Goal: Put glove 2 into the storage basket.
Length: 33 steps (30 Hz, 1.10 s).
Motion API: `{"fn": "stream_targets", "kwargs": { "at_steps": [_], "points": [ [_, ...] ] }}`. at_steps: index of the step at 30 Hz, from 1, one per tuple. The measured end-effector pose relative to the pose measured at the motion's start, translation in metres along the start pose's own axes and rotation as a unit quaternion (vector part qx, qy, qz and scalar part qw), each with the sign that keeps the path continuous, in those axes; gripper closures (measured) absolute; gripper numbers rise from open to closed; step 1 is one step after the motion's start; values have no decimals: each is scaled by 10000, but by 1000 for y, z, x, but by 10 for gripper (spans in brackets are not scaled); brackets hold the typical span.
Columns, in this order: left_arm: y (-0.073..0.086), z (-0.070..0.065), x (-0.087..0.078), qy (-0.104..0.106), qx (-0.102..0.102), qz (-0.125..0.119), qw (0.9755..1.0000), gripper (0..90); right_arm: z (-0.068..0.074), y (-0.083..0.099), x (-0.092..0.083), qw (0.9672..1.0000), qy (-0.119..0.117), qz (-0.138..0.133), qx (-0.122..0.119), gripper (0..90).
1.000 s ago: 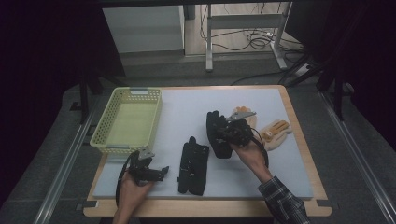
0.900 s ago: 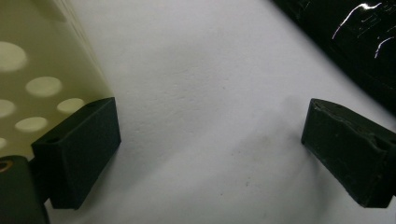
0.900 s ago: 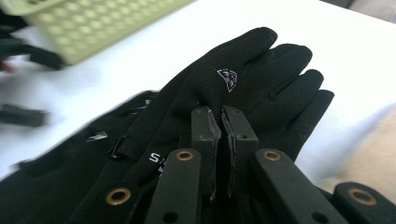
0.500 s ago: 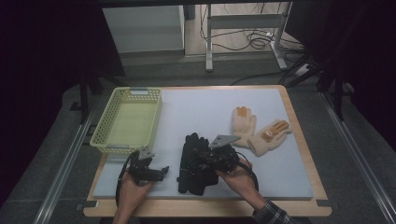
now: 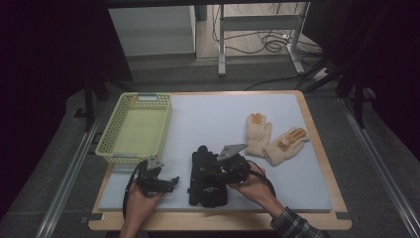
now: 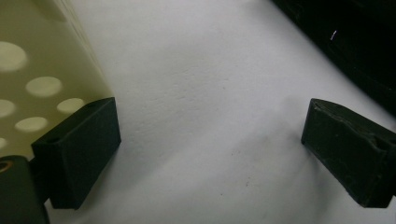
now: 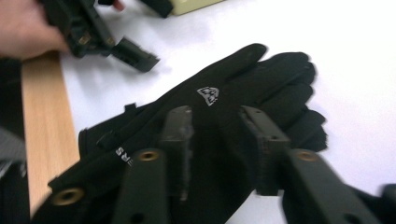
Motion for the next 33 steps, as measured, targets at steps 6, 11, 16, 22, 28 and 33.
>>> {"fn": "stream_targets", "kwargs": {
  "at_steps": [6,11,16,22,28,33],
  "points": [
    [0,0,0,-3,1,-5,10000,47,0,-1,29,9979,-150,492,-386,670],
    [0,0,0,-1,0,-5,10000,47,3,-1,32,9984,-241,508,-64,857],
    [0,0,0,0,-1,-1,10000,47,9,-6,14,9980,-184,137,593,863],
    [0,0,0,0,-2,-4,10000,47,22,-16,3,9934,50,-230,1121,863],
    [0,0,0,-1,3,-1,10000,47,32,-13,21,9900,494,-292,1291,846],
    [0,0,0,-4,12,5,10000,47,29,-6,33,9920,356,-251,1185,693]
  ]
}}
Point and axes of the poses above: each handheld gripper's, and its own axes: x roughly forward along the jaws, y roughly out of its underside, z roughly to its left, the point moved 2 cm from there along x, roughly forward along the jaws, and after that the axes turned 9 degrees about z, right-handed, at the moved point
